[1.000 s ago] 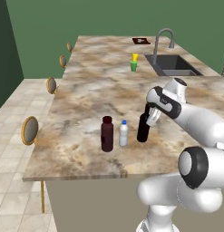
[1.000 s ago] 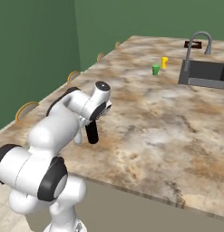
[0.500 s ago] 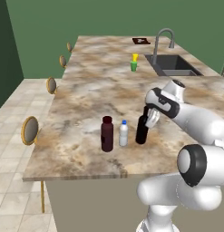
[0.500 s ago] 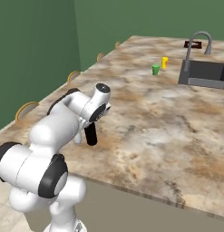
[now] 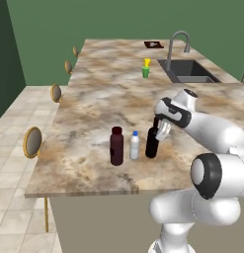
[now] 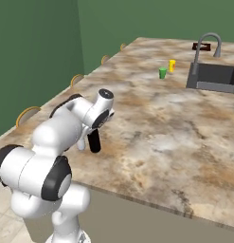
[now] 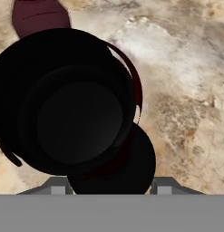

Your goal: Place the drinks on the dining counter in a tight cluster.

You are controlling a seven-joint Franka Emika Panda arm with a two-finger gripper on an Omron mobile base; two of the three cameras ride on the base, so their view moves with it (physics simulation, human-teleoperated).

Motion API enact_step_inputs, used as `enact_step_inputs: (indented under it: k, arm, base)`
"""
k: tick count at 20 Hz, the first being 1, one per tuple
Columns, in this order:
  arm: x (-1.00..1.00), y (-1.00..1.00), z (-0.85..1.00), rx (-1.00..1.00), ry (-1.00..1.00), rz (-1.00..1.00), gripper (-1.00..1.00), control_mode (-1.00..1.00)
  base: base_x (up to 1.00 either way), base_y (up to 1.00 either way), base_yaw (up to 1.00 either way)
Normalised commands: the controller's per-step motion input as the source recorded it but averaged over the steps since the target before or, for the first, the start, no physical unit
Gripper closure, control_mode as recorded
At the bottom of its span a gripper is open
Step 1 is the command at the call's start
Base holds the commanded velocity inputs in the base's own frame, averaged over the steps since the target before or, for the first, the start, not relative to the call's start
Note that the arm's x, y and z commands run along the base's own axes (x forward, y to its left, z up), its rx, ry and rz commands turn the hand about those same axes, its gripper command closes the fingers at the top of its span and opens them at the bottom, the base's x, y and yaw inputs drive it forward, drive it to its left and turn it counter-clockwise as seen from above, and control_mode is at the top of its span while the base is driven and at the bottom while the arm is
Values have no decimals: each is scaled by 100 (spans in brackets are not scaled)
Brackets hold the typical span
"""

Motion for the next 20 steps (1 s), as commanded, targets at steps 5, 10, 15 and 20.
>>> enact_step_inputs:
  k: [5, 10, 15, 20]
  arm:
    - [14, 0, -46, 0, 0, 0, 100, -100]
    - [7, 0, -26, 0, -1, 0, 100, -100]
    - [0, 0, 0, 0, 0, 0, 100, -100]
    - [0, 0, 0, 0, 0, 0, -100, -100]
  base:
    - [0, 0, 0]
    - [0, 0, 0]
    - [0, 0, 0]
    - [0, 0, 0]
